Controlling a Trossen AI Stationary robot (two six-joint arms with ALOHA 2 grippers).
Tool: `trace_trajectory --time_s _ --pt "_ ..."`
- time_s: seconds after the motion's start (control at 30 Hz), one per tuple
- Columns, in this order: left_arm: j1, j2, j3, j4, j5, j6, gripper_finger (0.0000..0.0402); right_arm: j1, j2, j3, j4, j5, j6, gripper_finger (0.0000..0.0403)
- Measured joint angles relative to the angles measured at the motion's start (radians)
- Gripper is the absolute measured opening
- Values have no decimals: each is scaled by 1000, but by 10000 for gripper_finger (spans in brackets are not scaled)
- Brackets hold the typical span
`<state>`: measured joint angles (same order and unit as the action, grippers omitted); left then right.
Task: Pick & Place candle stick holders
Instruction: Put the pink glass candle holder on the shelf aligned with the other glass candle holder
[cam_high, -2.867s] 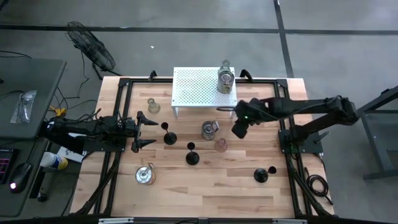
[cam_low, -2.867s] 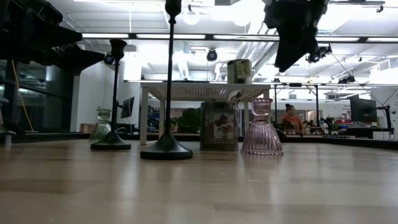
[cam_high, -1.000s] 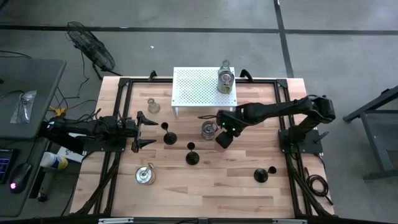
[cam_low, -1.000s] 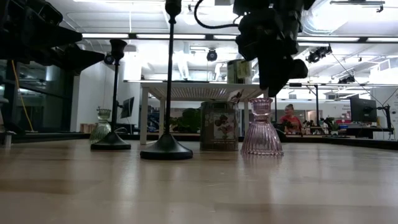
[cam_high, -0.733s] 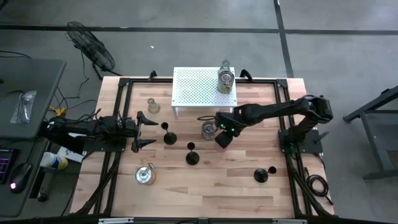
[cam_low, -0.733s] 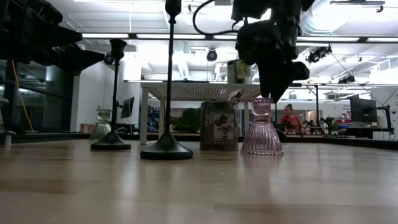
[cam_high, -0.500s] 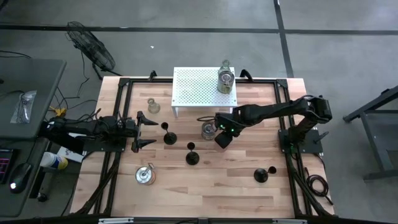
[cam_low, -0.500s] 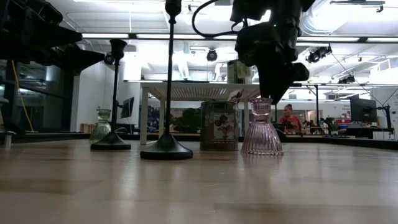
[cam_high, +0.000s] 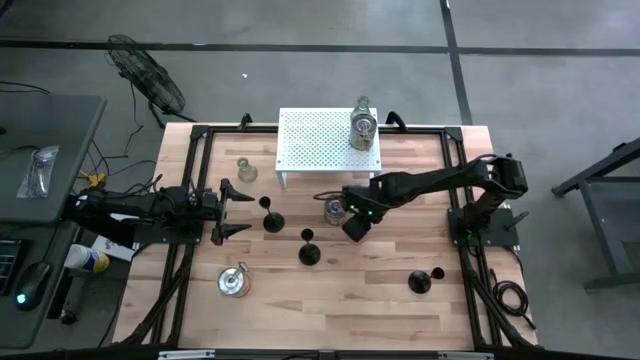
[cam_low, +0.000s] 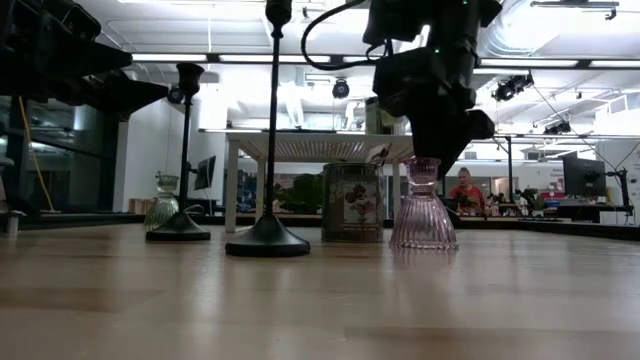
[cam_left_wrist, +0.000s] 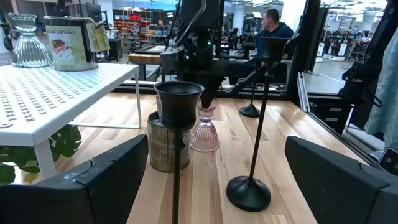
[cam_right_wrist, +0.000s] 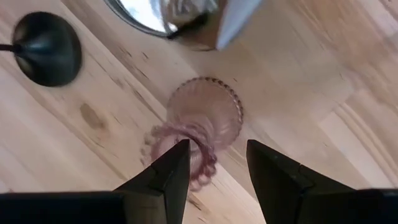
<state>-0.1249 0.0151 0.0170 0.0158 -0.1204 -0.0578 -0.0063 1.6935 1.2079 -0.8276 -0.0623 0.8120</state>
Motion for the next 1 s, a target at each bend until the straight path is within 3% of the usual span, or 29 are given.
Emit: trace_trajectory --time_s 0.4,1.0 --pt "0 0 0 0 0 0 372 0 12 0 -1 -18 -1 137" --pt "0 0 0 0 2 0 372 0 22 2 2 -41 -66 24"
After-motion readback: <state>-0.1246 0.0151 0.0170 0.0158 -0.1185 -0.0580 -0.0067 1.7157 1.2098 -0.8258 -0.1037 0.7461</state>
